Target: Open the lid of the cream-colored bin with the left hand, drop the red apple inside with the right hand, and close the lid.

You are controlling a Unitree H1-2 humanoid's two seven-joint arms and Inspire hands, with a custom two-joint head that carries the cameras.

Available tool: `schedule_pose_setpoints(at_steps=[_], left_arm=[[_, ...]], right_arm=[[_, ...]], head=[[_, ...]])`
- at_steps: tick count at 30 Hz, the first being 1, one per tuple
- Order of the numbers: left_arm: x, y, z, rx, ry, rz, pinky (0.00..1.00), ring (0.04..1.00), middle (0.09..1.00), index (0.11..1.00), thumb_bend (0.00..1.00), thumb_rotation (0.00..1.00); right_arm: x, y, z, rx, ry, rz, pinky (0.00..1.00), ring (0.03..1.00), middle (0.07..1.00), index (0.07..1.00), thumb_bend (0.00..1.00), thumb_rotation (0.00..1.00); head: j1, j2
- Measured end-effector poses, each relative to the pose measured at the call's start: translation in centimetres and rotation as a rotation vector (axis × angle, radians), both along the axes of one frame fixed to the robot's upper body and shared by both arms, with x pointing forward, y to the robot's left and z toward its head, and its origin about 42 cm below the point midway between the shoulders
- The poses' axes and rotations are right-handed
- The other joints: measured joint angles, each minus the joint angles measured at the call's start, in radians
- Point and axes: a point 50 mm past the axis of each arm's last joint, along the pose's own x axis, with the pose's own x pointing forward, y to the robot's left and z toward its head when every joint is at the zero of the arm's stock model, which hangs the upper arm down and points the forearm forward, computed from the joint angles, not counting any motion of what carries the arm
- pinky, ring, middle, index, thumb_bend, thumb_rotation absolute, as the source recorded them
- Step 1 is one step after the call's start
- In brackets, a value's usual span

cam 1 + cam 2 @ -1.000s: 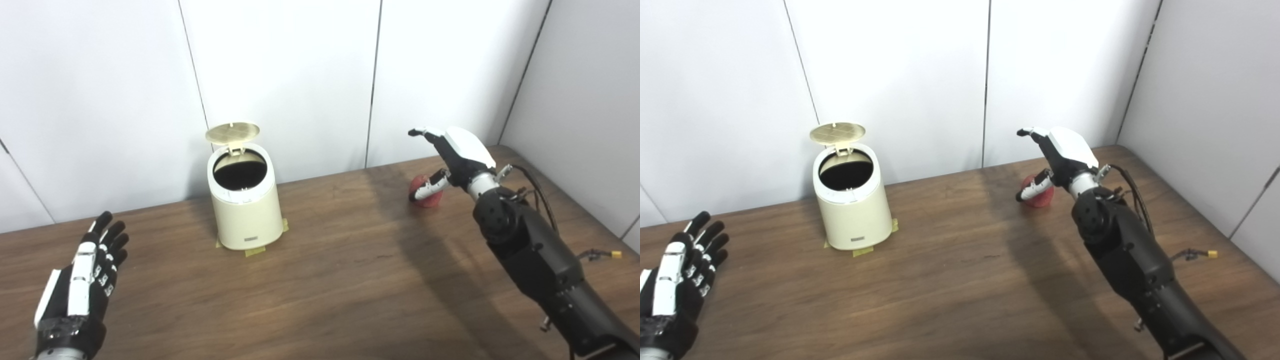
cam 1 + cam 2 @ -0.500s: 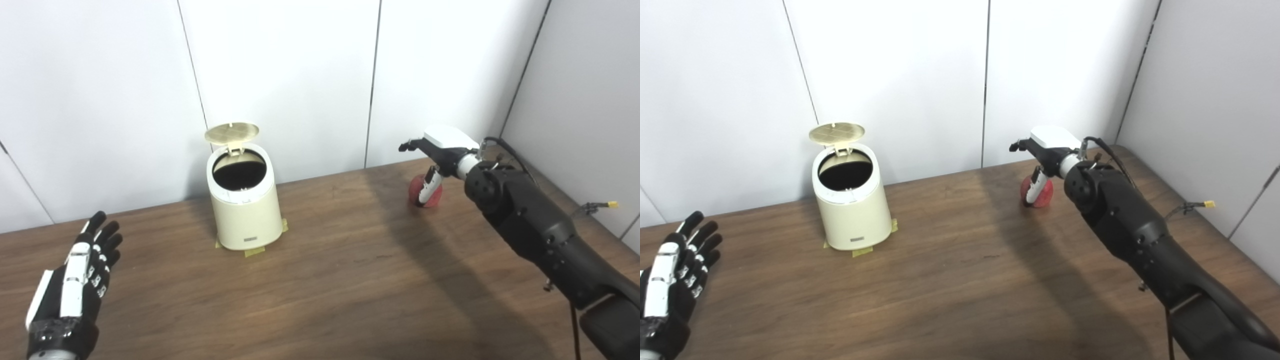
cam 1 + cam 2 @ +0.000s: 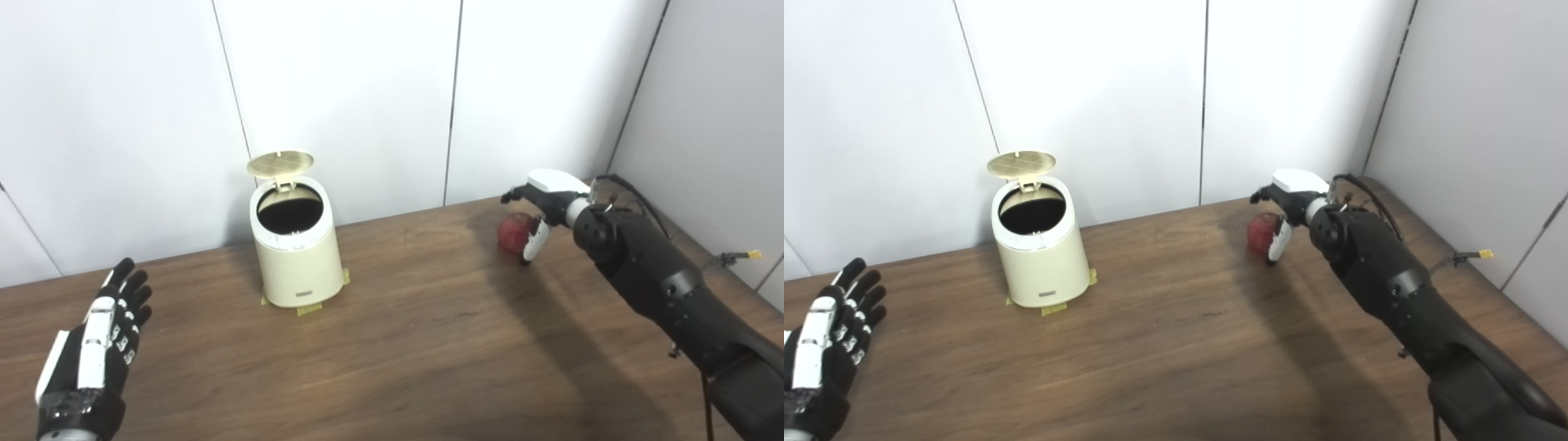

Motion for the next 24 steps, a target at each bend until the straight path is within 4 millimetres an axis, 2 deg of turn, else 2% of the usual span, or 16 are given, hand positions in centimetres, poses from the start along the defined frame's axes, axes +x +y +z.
schedule_pose_setpoints(at_steps=[7, 12, 24], left_arm=[[-0.3, 0.3, -0.1, -0.011, 0.012, 0.002, 1.00, 0.974, 0.976, 1.000, 0.21, 1.00], [-0.4, 0.2, 0.1, -0.008, 0.007, 0.002, 1.00, 0.980, 0.975, 1.000, 0.20, 1.00], [-0.7, 0.4, 0.4, -0.018, 0.008, -0.003, 1.00, 0.976, 0.974, 1.000, 0.20, 1.00]], right_arm=[[0.1, 0.6, -1.0, -0.019, -0.008, 0.015, 0.75, 0.859, 0.857, 0.822, 0.91, 0.09], [0.2, 1.1, -1.7, -0.009, 0.001, 0.029, 0.78, 0.887, 0.866, 0.816, 0.90, 0.05], [0.2, 1.0, -2.0, 0.008, -0.022, 0.051, 0.75, 0.845, 0.822, 0.778, 0.87, 0.01]], head=[[-0.002, 0.006], [0.000, 0.014], [-0.002, 0.025]])
